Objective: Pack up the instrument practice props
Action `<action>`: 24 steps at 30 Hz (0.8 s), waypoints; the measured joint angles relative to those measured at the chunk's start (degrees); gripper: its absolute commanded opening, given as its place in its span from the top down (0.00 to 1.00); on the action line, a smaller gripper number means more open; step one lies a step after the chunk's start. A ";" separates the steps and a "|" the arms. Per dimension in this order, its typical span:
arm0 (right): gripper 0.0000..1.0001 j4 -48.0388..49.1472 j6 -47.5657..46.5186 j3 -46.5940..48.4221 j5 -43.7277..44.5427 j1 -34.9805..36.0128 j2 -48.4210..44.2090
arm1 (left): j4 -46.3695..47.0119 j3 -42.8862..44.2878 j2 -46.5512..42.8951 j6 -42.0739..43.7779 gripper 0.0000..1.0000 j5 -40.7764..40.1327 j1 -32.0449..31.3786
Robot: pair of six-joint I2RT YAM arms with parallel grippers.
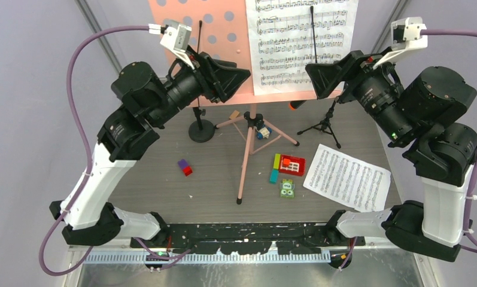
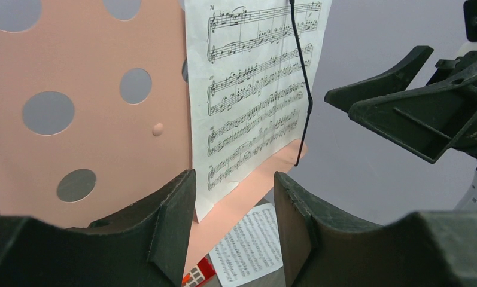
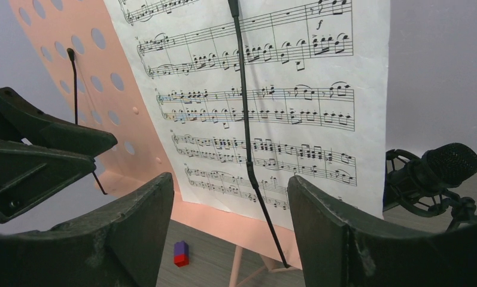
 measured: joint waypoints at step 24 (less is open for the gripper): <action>0.48 -0.52 -2.43 1.40 0.68 0.00 5.29 | 0.24 -1.57 0.66 0.00 0.48 -8.98 -2.49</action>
